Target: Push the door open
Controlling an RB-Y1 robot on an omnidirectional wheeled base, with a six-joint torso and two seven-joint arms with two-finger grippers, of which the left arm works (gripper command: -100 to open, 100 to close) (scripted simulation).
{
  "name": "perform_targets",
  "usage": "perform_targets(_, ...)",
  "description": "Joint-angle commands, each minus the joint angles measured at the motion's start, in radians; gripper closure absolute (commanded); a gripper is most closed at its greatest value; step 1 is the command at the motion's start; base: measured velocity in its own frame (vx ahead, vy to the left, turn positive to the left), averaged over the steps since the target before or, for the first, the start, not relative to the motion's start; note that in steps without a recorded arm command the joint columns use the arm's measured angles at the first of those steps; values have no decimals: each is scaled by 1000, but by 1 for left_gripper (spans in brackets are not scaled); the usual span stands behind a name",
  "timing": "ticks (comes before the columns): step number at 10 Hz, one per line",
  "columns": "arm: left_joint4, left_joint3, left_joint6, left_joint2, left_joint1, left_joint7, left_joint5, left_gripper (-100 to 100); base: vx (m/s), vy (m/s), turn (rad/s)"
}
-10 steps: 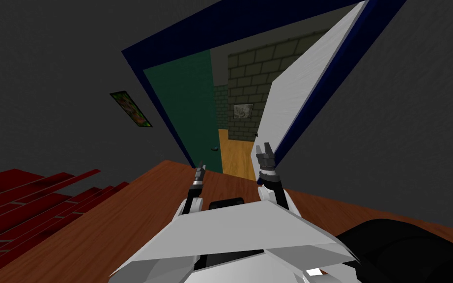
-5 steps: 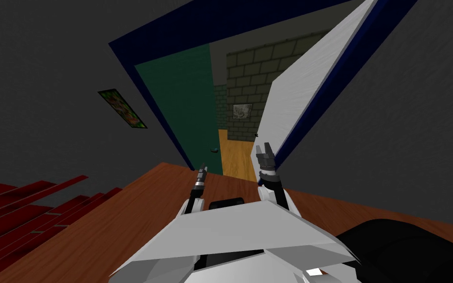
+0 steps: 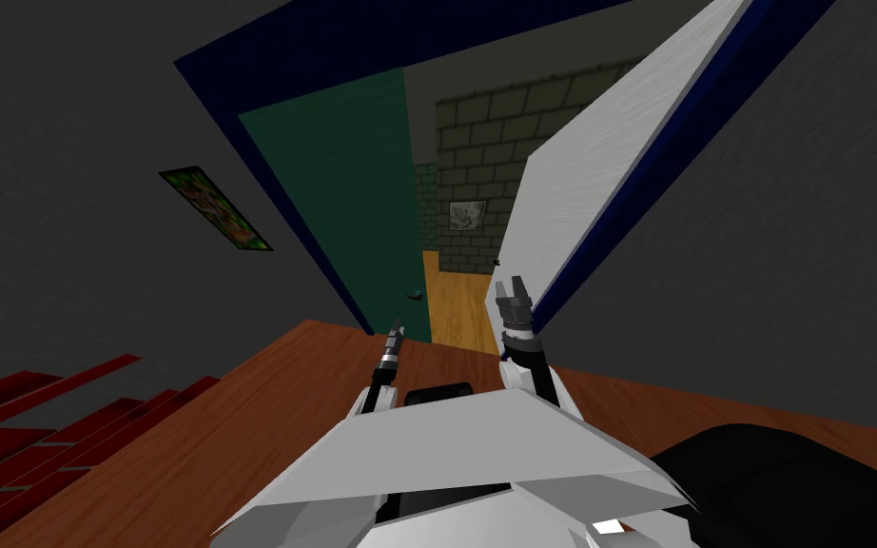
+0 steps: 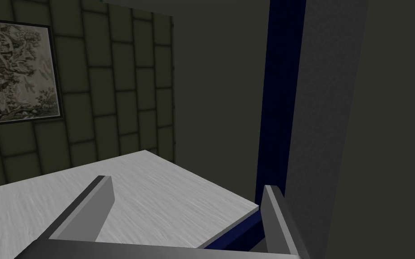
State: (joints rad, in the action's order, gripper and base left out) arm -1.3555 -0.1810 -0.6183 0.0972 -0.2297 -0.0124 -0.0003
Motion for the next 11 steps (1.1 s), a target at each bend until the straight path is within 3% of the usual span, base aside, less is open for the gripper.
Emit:
perform_targets(1, 39, -6, -12, -3, 11, -1, 0, -100, 91, 57, -52)
perform_targets(4, 129, -18, -37, -5, 39, -8, 3, -100, 95, 56, -55)
perform_targets(11, 281, -38, -79, -14, 88, -19, 6, -100, 94, 52, -48)
